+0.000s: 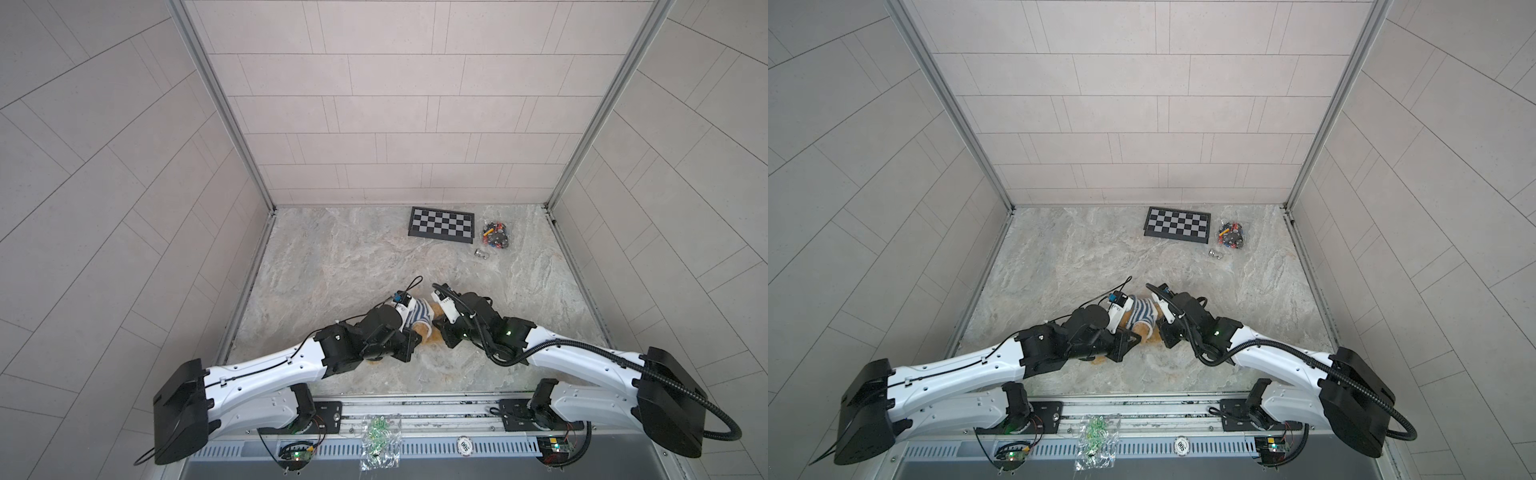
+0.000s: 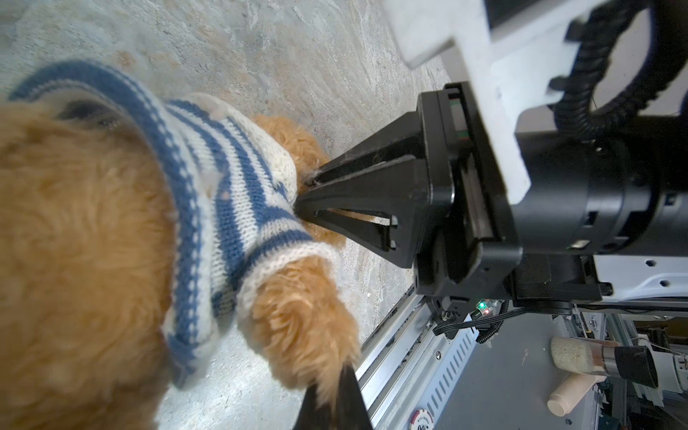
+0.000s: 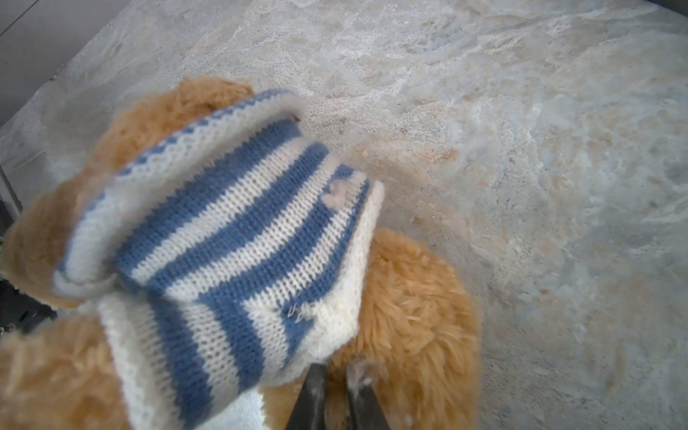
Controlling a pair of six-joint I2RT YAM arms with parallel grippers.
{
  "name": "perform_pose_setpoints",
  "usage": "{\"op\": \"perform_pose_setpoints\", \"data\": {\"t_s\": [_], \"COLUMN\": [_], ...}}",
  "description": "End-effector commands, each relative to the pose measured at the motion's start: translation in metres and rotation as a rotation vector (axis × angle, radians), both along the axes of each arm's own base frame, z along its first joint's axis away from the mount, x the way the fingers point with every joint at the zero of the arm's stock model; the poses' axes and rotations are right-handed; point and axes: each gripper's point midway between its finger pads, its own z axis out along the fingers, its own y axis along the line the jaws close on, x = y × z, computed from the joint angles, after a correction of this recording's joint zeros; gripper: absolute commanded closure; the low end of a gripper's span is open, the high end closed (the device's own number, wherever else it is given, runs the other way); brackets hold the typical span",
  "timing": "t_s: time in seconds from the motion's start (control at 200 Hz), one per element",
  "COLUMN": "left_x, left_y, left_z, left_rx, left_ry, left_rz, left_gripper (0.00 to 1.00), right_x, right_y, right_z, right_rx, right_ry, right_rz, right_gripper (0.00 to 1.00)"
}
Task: Dress the teddy bear
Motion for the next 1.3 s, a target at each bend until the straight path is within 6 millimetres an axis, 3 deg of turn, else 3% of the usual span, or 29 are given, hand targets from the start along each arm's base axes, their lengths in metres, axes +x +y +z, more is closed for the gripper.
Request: {"op": "perform_pose_setpoints", "data": {"t_s": [0.0, 0.105, 0.19, 0.375, 0.561, 0.721, 1.041, 1.221, 1.296], "left_x": [0.008, 0.015, 0.018, 0.014, 0.010, 0.012, 0.011, 0.012, 0.011], "left_y": [0.004, 0.008, 0.009, 0.010, 0.007, 0.001, -0.012, -0.012, -0.012], "left_z": [0.008, 0.000, 0.004, 0.021, 0.047, 0.050, 0.054, 0.054, 0.054], "left_rx": [-0.029, -0.070, -0.106, -0.139, -0.179, -0.190, -0.244, -0.253, -0.252], "left_ry": [-0.024, 0.007, 0.007, -0.028, -0.023, 0.023, 0.072, 0.092, 0.094], "left_rz": [0.032, 0.077, 0.089, 0.057, 0.040, 0.058, 0.052, 0.063, 0.066], "left_gripper": [1.00, 1.00, 1.00, 1.00, 1.00, 1.00, 0.98, 0.96, 0.94], "right_x": [0.000, -0.012, -0.021, -0.051, -0.068, -0.062, -0.041, -0.037, -0.034], "right_y": [-0.001, 0.004, 0.005, 0.028, 0.045, 0.046, 0.039, 0.038, 0.037], "right_z": [0.022, 0.048, 0.056, 0.072, 0.084, 0.094, 0.086, 0.081, 0.079], "right_rx": [0.055, 0.115, 0.123, 0.184, 0.217, 0.197, 0.093, 0.064, 0.051], "right_ry": [-0.040, -0.143, -0.148, -0.238, -0.324, -0.400, -0.465, -0.476, -0.485], "right_rz": [-0.014, 0.065, 0.109, 0.271, 0.397, 0.395, 0.317, 0.311, 0.301], "right_gripper": [0.82, 0.69, 0.63, 0.58, 0.57, 0.55, 0.55, 0.64, 0.75]}}
